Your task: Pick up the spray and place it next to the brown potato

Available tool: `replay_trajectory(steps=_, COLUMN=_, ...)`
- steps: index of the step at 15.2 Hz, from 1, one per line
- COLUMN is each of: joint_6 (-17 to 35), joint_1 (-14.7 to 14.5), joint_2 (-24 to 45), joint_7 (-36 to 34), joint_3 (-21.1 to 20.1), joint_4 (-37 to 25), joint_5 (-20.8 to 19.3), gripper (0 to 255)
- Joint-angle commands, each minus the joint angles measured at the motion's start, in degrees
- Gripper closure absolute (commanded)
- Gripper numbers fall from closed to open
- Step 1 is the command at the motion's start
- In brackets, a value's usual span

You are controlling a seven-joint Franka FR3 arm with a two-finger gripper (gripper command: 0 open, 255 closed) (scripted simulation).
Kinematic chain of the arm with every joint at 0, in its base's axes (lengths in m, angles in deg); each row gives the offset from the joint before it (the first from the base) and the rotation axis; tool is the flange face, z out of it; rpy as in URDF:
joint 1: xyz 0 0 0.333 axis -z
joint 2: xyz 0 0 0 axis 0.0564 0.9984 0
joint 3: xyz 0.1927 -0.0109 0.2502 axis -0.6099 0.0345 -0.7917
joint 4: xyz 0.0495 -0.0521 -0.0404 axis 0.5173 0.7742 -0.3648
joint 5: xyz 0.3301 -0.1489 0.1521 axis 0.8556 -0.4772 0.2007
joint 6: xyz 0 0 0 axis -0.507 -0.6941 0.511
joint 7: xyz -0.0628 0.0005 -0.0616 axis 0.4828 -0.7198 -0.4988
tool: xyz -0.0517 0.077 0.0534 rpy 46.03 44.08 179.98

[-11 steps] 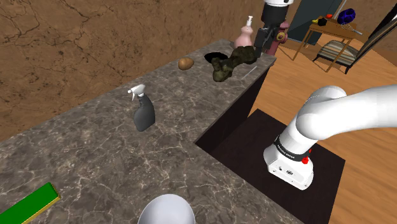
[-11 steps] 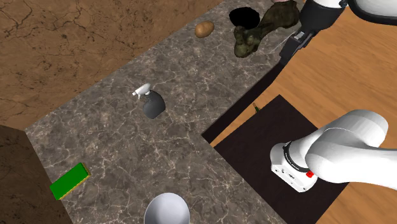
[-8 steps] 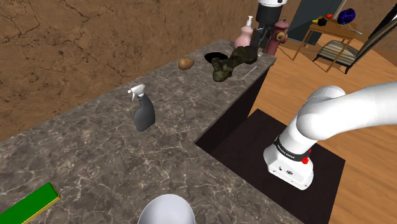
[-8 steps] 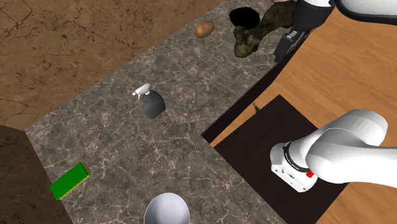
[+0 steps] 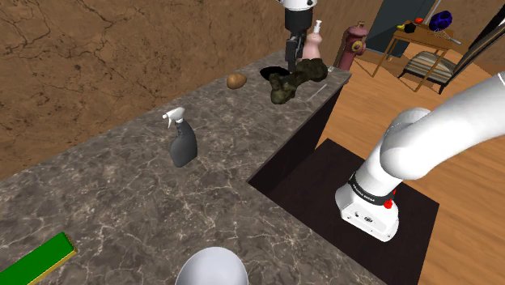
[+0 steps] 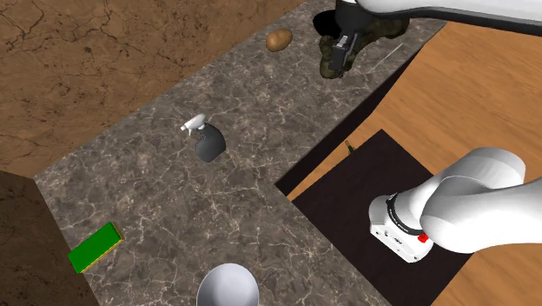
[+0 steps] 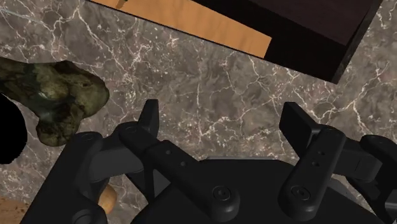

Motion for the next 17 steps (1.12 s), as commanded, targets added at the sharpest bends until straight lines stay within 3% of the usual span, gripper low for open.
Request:
replay_trajectory(steps=1, joint_6=0.49, joint_1=-1.09, joint_2=4.29, joint_7=1.77, joint_3=-0.93, joint_4=-2.97, joint_5=-0.67, gripper=0)
replay_trajectory(steps=17, joint_6=-0.87, joint_1=-9.99, joint_2=36.82, joint_7=12.58, joint_3=-9.94, joint_4=-29.50, joint_5=-9.71, gripper=0)
